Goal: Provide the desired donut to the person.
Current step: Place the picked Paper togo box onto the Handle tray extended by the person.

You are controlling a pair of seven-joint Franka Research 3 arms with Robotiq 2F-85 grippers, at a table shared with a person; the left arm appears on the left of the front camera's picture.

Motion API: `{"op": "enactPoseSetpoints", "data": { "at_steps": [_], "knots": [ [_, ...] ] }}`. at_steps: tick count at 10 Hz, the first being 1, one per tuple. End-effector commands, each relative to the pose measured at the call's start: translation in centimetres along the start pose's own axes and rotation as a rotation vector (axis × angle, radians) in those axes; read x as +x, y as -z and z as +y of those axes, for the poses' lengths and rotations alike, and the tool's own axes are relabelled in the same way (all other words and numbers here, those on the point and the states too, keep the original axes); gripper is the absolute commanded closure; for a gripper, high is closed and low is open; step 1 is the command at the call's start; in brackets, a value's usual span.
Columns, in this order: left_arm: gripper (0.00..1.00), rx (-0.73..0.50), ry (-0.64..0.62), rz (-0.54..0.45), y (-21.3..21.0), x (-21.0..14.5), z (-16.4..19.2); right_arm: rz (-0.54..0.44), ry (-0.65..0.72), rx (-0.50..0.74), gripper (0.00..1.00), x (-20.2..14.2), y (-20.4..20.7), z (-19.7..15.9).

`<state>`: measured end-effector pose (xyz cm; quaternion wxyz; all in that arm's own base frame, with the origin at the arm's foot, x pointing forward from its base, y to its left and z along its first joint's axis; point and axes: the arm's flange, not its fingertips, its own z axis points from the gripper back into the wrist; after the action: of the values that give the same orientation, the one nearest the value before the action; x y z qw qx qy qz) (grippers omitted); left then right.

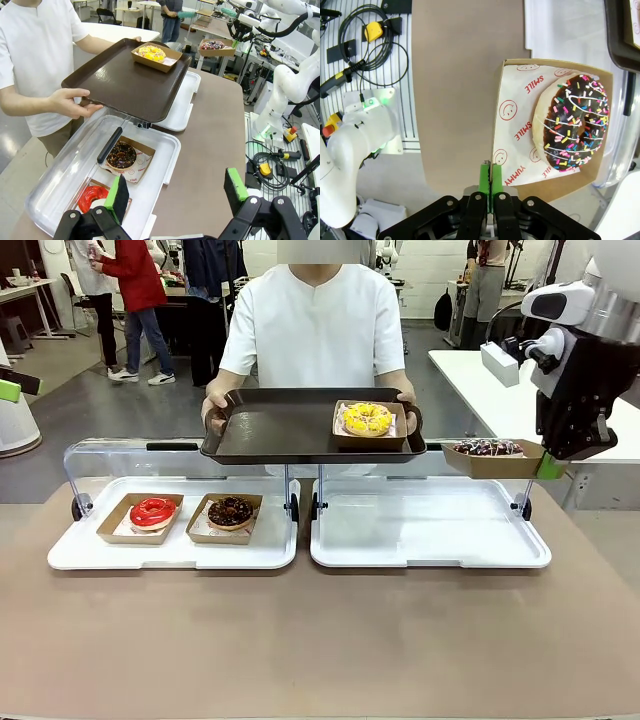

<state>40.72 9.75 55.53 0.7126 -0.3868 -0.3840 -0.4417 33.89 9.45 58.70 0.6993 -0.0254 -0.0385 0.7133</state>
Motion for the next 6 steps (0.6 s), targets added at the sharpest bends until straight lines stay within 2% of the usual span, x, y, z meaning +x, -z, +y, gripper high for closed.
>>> {"op": "enactPoseSetpoints", "data": {
  "at_steps": [1,5,6],
  "knots": [
    [0.0,-0.003,-0.003,-0.01,-0.1,0.1,-0.2,0.015,0.009,-0.001,1.0,-0.1,0.2,0.3],
    [0.0,-0.003,-0.003,-0.01,-0.1,0.1,-0.2,0.0,0.0,0.0,0.98,0.0,0.0,0.0],
    [0.0,-0.003,-0.003,-0.01,-0.1,0.1,-0.2,-0.004,0.021,-0.062,0.98,1.3,-3.3,0.0]
  ]
}}
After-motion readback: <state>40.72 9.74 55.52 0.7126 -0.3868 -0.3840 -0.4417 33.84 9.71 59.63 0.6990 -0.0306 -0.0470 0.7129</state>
